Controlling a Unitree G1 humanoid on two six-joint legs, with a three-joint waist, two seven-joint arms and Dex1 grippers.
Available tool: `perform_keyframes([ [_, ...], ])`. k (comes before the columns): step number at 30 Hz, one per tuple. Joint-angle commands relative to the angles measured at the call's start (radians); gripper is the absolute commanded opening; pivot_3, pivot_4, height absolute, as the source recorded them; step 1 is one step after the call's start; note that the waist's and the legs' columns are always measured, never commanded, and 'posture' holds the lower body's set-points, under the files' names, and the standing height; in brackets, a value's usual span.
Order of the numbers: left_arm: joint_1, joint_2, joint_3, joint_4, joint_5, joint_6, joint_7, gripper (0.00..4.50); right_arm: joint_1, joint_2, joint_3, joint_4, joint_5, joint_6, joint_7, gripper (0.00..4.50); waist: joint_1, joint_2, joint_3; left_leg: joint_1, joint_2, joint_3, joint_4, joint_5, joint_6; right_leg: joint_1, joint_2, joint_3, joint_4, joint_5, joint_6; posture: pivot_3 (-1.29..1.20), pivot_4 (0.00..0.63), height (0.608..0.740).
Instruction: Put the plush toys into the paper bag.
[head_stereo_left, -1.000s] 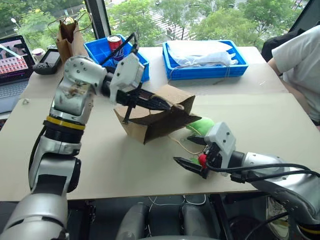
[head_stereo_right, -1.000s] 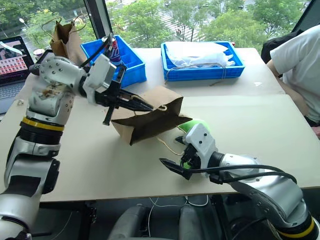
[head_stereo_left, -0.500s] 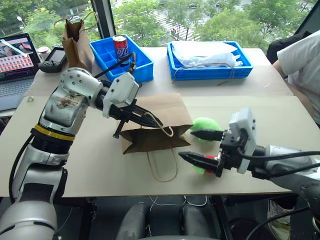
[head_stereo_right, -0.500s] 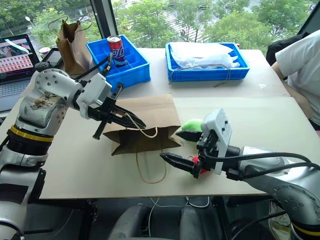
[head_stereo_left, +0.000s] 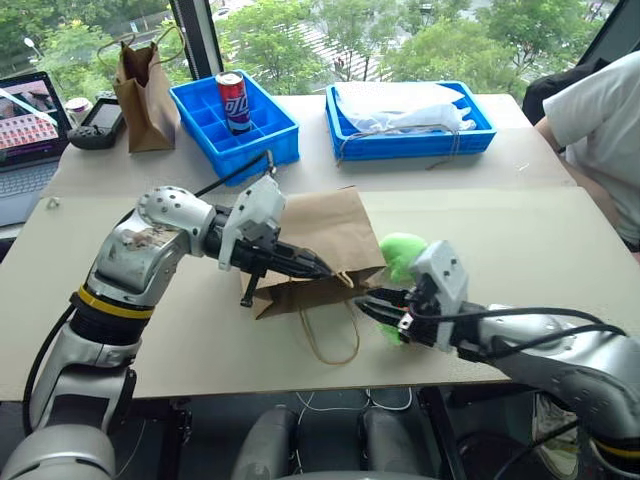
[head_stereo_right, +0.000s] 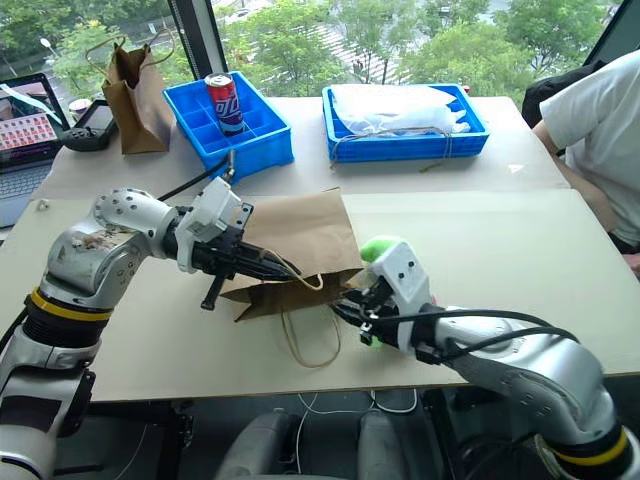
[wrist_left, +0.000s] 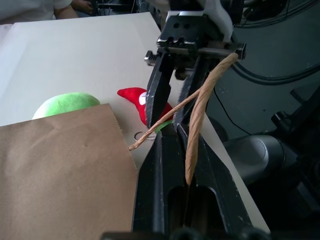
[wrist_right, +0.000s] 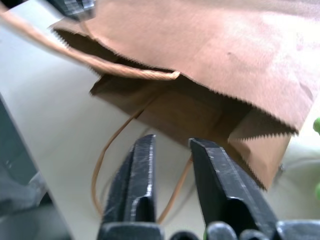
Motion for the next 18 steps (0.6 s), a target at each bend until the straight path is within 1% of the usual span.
perform_keyframes([
  [1, -0.008, -0.016, 0.056, -0.05, -0.057, 0.053, 0.057, 0.0, 0.017, 0.061, 0.054, 0.033, -0.089, -0.028, -0.003, 0.02, 0.002, 0.0, 0.0, 0.0, 0.0, 0.0, 0.0, 0.0, 0.0, 0.0, 0.0, 0.0, -0.001, 0.0, 0.0, 0.0, 0.15, 0.74],
  [7, 0.003, -0.039, 0.08, -0.082, -0.097, 0.121, 0.127, 0.0, -0.013, 0.199, 0.115, 0.146, -0.234, -0.08, -0.001, 0.02, -0.004, 0.0, 0.0, 0.0, 0.0, 0.001, 0.0, 0.0, 0.0, -0.001, 0.002, 0.002, 0.001, 0.0, 0.0, 0.0, 0.15, 0.74],
  [10, 0.009, -0.045, 0.084, -0.096, -0.113, 0.141, 0.147, 0.0, -0.029, 0.259, 0.154, 0.239, -0.33, -0.147, 0.021, 0.02, -0.008, 0.0, 0.0, 0.001, 0.0, 0.001, 0.0, 0.001, -0.002, -0.002, 0.002, 0.003, 0.005, 0.0, 0.0, 0.0, 0.15, 0.74],
  [15, 0.003, -0.043, 0.098, -0.092, -0.131, 0.16, 0.166, 0.0, -0.028, 0.301, 0.223, 0.4, -0.48, -0.236, 0.084, 0.02, -0.011, 0.0, 0.0, 0.002, 0.001, 0.001, 0.0, 0.002, -0.003, -0.002, 0.005, 0.005, 0.007, 0.0, 0.0, 0.0, 0.15, 0.74],
  [18, -0.01, -0.045, 0.126, -0.072, -0.158, 0.199, 0.198, 0.0, -0.009, 0.333, 0.215, 0.47, -0.512, -0.266, 0.115, 0.02, -0.014, 0.0, 0.0, 0.003, 0.002, 0.001, 0.0, 0.002, -0.003, -0.001, 0.007, 0.007, 0.007, 0.0, 0.0, 0.0, 0.15, 0.74],
])
